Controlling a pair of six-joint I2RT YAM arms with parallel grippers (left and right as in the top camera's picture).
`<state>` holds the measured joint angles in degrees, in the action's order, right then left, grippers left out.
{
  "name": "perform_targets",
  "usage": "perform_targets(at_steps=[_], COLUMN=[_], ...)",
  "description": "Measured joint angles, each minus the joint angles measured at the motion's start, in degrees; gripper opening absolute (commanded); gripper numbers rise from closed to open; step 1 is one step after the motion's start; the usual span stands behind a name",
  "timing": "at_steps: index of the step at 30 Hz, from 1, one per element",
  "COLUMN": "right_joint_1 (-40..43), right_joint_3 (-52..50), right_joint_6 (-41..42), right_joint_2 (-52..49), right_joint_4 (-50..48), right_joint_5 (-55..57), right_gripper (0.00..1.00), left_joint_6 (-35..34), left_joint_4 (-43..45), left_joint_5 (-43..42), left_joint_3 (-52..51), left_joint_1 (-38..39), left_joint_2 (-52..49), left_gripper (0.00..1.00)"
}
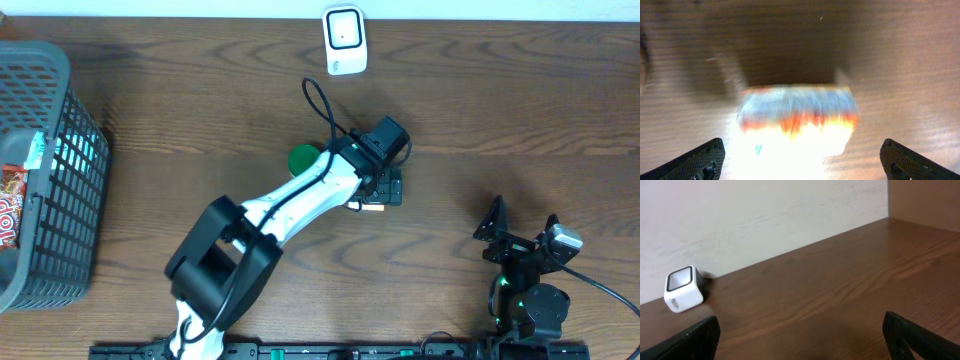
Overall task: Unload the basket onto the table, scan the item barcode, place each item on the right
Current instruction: 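Place the tissue pack on the table right of the jar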
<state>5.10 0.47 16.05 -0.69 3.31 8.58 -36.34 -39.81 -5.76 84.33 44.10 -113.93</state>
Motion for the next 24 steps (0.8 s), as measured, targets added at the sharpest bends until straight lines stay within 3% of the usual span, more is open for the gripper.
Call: perform_targets(at_steps=[7,11,17,20,24], right_joint_1=[0.0,0.0,0.0,0.0,0.0], right_joint_3=[0.0,0.0,0.0,0.0,0.0], right_joint_6=[0.0,0.0,0.0,0.0,0.0], right_joint_2=[0.0,0.0,0.0,0.0,0.0], right_joint_4=[0.0,0.0,0.0,0.0,0.0], right_joint_5=[0.0,0.0,0.0,0.0,0.0], right_gripper=[0.99,0.99,0.99,0.99,0.99], left_joint_6=[9.6,14.6,16.8,16.9,15.3], left_joint_4=[-8.7,-11.8,-20.7,-27.1,-30.0], left_joint_5=[2.7,6.1,13.9,12.7,7.1], left_joint_3=[14.7,26.6,31.7,31.6,29.9], left_joint_1=[-3.8,-12.5,-42.2,-60.6,-79.2], left_joint_2=[15.5,28.5,41.5,40.7,34.5], left_gripper=[1.0,1.0,1.0,1.0,1.0])
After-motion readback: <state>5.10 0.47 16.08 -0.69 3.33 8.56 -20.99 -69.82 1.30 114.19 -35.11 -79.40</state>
